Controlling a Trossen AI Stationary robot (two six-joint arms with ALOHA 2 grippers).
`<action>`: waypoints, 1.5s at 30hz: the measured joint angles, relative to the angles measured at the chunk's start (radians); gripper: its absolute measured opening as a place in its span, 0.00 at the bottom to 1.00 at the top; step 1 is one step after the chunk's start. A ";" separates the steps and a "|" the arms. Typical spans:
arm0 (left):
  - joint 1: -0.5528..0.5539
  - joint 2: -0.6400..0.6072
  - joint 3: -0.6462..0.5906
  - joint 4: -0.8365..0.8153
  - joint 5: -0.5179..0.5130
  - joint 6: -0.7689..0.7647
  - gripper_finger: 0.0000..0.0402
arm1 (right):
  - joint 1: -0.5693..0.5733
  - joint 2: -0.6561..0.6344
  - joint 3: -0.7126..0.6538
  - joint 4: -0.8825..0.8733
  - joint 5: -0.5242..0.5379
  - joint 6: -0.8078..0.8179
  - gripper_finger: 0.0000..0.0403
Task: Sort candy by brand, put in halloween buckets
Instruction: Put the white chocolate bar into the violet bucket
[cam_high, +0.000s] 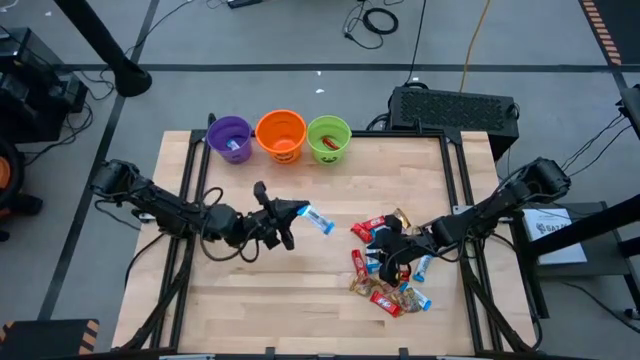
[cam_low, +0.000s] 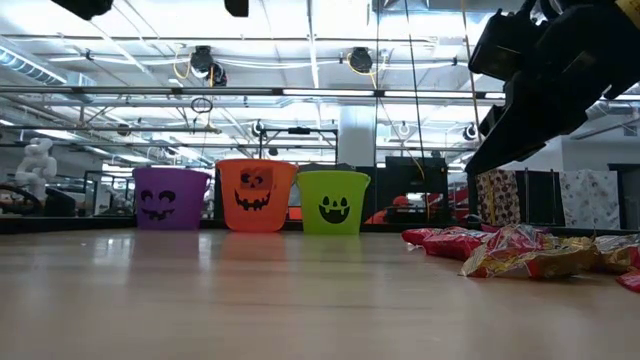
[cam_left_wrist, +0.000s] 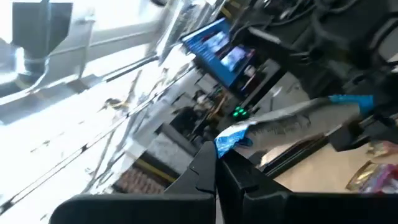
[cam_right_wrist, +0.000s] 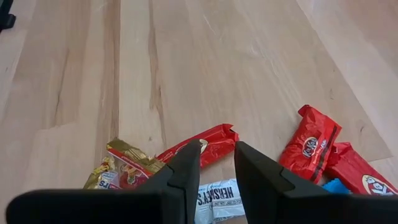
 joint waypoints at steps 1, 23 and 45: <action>-0.005 0.000 0.000 0.004 -0.009 0.000 0.00 | 0.000 0.000 0.000 0.000 0.000 -0.004 0.23; 0.439 -0.427 0.001 -0.295 -0.643 -0.107 0.00 | -0.001 0.000 0.000 0.006 0.008 -0.072 0.23; 1.065 -0.205 0.001 -1.269 -0.247 -0.700 0.04 | -0.010 0.000 0.000 -0.017 0.009 -0.176 0.23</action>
